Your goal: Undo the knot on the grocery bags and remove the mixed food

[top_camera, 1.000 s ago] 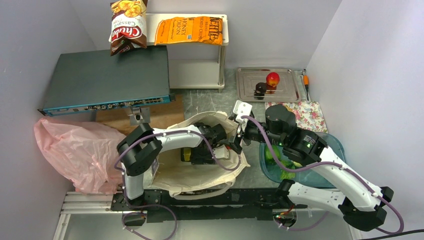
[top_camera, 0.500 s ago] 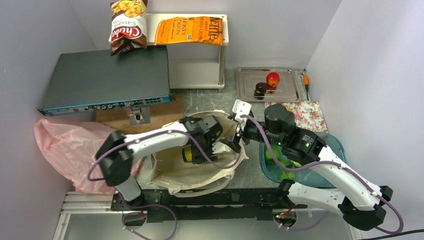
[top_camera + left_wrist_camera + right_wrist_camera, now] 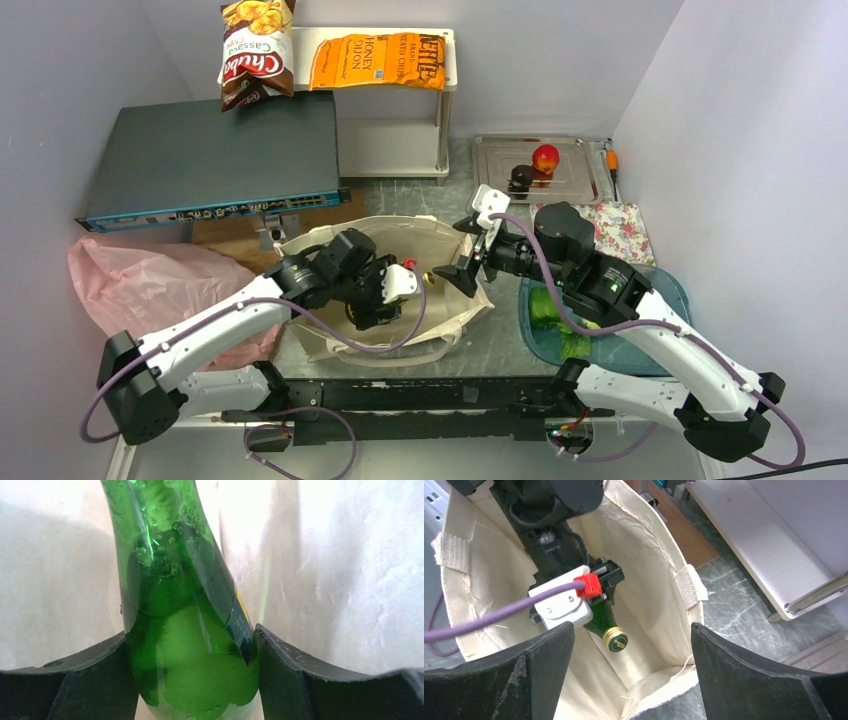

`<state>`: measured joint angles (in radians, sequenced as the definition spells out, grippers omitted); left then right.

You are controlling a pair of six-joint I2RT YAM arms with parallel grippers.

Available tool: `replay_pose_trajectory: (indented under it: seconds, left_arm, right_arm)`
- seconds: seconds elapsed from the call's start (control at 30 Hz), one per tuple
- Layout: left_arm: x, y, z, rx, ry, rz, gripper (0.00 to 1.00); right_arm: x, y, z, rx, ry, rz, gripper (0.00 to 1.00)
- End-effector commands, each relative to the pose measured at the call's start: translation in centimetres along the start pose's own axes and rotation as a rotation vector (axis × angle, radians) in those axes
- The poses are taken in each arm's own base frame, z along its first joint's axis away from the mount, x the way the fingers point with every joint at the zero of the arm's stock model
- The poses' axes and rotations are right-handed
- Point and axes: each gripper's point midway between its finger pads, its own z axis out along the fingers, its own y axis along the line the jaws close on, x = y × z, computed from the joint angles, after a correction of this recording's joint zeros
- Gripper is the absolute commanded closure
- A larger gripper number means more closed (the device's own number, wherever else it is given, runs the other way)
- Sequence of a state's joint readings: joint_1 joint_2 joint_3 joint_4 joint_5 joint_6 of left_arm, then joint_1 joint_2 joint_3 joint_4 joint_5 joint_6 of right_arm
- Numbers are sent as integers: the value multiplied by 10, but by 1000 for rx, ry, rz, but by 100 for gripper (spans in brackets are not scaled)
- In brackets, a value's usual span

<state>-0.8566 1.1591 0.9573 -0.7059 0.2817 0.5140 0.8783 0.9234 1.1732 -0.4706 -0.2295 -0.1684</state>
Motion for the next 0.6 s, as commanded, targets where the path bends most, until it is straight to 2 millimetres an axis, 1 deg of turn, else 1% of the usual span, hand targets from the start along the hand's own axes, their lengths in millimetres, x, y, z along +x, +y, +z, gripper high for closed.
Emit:
replay_pose_trajectory:
  seconds: [0.0, 0.17, 0.27, 0.33, 0.47, 0.57]
  left_arm:
    - [-81, 21, -35, -88, -396, 54, 100]
    - [-108, 30, -64, -166, -586, 35, 100]
    - [-114, 39, -72, -212, -623, -8, 100]
    - [-118, 44, -77, -229, -643, -39, 100]
    - [-131, 47, -87, -236, -696, -80, 100]
    - [-139, 50, -94, -239, -724, -127, 100]
  right_arm:
    - [-23, 9, -1, -51, -71, 42, 12]
    - [-26, 17, 6, -93, -100, 113, 8]
    - [-30, 19, 13, -110, -125, 163, 4]
    - [-36, 16, 20, -98, -151, 208, 1]
    - [-43, 6, 35, -51, -206, 309, 1]
    - [-45, -9, 44, 21, -244, 354, 7]
